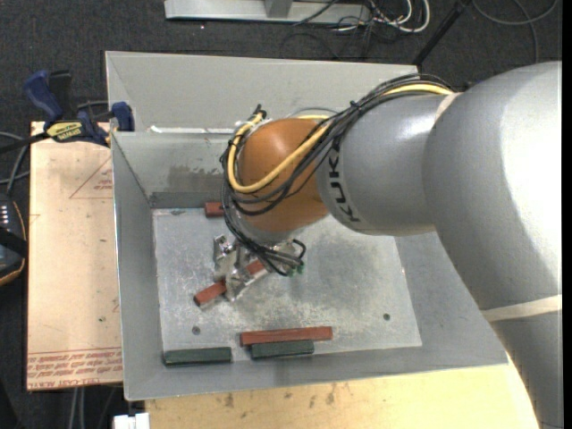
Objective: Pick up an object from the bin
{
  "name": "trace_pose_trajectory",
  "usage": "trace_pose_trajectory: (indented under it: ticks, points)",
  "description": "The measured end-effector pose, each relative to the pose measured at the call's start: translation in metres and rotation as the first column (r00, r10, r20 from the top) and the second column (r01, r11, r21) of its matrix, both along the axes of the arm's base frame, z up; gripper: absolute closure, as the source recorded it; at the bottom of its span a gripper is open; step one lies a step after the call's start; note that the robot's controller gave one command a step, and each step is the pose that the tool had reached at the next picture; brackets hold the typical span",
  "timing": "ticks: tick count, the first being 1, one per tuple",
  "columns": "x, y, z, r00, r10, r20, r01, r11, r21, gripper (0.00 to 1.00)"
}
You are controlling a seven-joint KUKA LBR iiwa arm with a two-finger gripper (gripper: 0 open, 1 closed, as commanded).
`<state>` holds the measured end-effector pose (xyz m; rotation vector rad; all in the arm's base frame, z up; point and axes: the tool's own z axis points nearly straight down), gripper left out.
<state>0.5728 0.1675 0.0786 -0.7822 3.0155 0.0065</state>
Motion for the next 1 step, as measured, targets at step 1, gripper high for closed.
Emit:
trace_pose_trajectory:
  ticks: [1]
  points:
    - [-0.0029,-0.0008,0.0050,1.000,0.001,-0.013,-0.001,1.000,-0.005,1.00]
